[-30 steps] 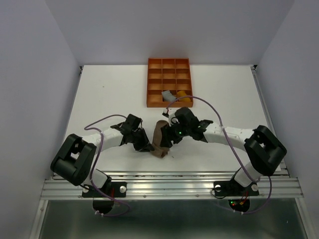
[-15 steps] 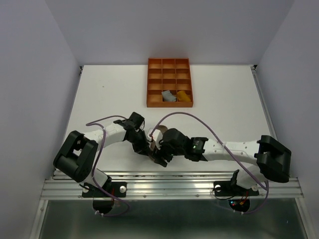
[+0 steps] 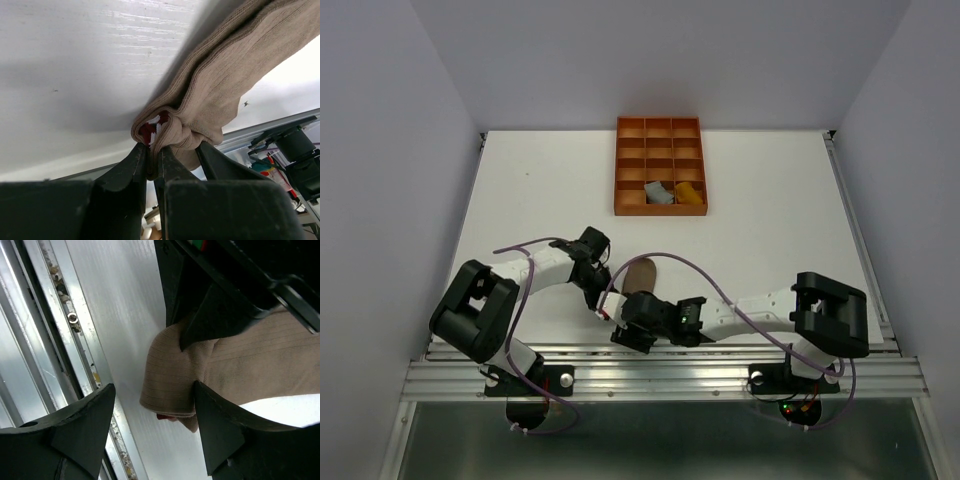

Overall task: Roll the socks
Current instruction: Roll the sock at the center of the board.

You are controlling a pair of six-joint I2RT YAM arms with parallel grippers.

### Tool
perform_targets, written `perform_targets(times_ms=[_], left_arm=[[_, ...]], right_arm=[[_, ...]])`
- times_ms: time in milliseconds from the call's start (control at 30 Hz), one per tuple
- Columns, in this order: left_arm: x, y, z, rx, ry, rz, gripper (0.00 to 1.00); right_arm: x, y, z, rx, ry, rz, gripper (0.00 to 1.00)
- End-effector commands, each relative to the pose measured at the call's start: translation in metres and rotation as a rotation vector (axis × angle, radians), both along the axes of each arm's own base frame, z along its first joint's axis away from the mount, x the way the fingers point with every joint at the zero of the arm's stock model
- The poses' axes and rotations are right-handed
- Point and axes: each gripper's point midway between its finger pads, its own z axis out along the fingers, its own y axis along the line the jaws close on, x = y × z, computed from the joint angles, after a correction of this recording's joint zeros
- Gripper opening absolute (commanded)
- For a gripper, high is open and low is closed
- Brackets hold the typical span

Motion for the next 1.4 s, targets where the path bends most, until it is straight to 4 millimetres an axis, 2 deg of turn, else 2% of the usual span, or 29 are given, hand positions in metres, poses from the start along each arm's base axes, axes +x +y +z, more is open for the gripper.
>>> perform_targets(times_ms=[0,133,167,233,267,400,500,567,733,800,867,1067,1100,1233,1300,1333,1367], left_arm=[[-0.006,-0.003,0.007,-0.014,0.037,-0.011,0.00],[-0.006,-0.004,0.008,-0.015,0.040,-0.007,0.00],[-0.007,-0.004,0.008,-0.020,0.049,-0.009,0.00],[-0.009,-0.004,0.007,-0.019,0.060,-0.009,0.00],[-0.010,-0.004,0.007,-0.029,0.070,-0.009,0.00],[-0.008,-0.002,0.007,-0.035,0.063,-0.001,0.00],[-0.003,0.001,0.007,-0.012,0.038,-0.003,0.00],[0.002,0.001,0.009,-0.002,0.010,-0.001,0.06],[0.024,0.002,0.022,0.001,-0.110,0.025,0.30],[0.032,0.007,0.024,0.028,-0.152,0.039,0.34],[0.044,0.010,0.030,0.017,-0.194,0.056,0.36],[0.076,0.043,0.038,0.122,-0.326,0.170,0.37],[0.080,0.049,0.039,0.125,-0.339,0.198,0.39],[0.081,0.058,0.043,0.103,-0.387,0.228,0.42],[0.079,0.054,0.046,0.068,-0.408,0.220,0.42],[0.073,0.053,0.040,0.055,-0.402,0.210,0.42],[0.074,0.046,0.047,-0.004,-0.426,0.200,0.42]], right_arm=[[0.015,0.013,0.013,0.003,-0.111,-0.042,0.68],[0.010,0.010,0.002,-0.040,-0.122,-0.035,0.61],[0.011,0.007,-0.001,-0.059,-0.126,-0.039,0.54],[0.015,0.003,-0.005,-0.083,-0.141,-0.058,0.47],[0.015,0.000,-0.009,-0.100,-0.138,-0.061,0.34],[0.018,-0.008,-0.013,-0.110,-0.148,-0.103,0.19],[0.014,-0.005,-0.010,-0.080,-0.119,-0.114,0.06],[0.011,-0.001,-0.008,-0.049,-0.064,-0.121,0.03],[0.014,0.001,-0.001,0.033,0.143,-0.144,0.01],[0.015,-0.002,0.000,0.034,0.172,-0.143,0.01],[0.008,-0.001,-0.002,0.044,0.254,-0.107,0.01],[0.014,-0.006,-0.003,0.079,0.412,-0.130,0.01],[0.015,-0.006,-0.005,0.080,0.430,-0.132,0.01],[0.026,-0.004,-0.004,0.080,0.492,-0.149,0.01],[0.028,-0.004,-0.005,0.075,0.545,-0.149,0.01],[0.026,0.003,0.003,0.102,0.586,-0.123,0.01],[0.032,0.003,0.006,0.116,0.612,-0.125,0.01]])
